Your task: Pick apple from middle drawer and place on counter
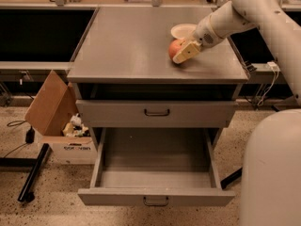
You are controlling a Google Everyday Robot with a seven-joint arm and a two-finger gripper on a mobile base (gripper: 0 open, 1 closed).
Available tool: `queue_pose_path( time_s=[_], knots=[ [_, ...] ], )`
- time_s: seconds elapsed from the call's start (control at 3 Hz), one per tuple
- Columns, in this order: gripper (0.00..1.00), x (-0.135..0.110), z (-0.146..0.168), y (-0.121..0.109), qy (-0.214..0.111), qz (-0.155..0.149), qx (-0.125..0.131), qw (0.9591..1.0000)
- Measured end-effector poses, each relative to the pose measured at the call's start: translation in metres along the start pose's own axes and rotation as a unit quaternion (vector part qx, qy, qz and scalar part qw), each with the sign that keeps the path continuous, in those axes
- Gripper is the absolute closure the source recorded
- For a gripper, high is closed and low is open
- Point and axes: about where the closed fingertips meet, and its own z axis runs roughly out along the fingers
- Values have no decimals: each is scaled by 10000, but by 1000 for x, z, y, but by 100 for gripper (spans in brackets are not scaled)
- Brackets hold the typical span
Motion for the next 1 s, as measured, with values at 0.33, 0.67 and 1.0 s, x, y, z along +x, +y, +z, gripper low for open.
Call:
queue_pose_path(
  time_s=[0.33, 0.67, 1.0],
  knots=[
    [0, 0, 0, -1, 4, 6, 8, 10000],
    [0, 6, -20, -6, -310, 201, 144, 9992],
    [0, 14, -57, -4, -953, 444, 279, 9941]
  ],
)
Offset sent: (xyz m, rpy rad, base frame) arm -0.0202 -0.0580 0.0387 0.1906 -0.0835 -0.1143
